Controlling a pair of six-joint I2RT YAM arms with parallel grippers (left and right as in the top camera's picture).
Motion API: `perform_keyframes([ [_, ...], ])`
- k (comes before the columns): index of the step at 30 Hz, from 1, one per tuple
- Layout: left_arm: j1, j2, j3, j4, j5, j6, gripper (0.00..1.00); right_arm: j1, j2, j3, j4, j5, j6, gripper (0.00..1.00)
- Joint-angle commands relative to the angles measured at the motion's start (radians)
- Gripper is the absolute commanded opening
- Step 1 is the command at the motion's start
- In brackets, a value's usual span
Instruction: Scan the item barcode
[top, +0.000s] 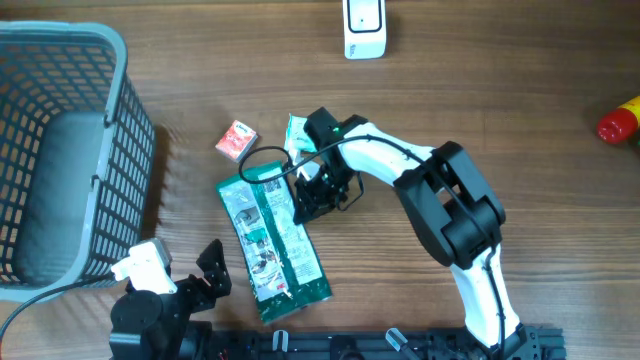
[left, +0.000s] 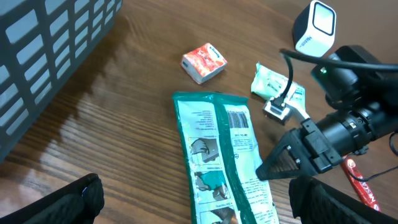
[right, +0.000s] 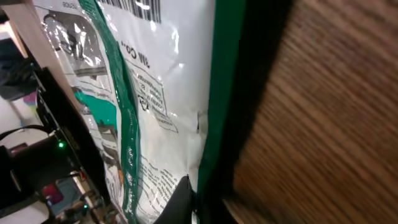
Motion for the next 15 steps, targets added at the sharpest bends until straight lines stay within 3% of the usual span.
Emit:
perform_keyframes([
  [1,0.006,-0.004,-0.001,0.002,0.004,0.020,1.00,0.002,0.064,-0.021,0.009,0.171,0.020,0.04],
  [4,0.006,-0.004,-0.001,0.002,0.004,0.020,1.00,-0.010,0.039,0.031,-0.037,0.253,0.020,0.04],
  [11,0.006,-0.004,-0.001,0.002,0.004,0.020,1.00,-0.008,-0.270,0.137,-0.239,0.780,-0.034,0.04],
  [15,0.006,-0.004,-0.001,0.002,0.004,0.020,1.00,-0.008,-0.457,0.137,-0.275,1.168,0.041,0.04],
])
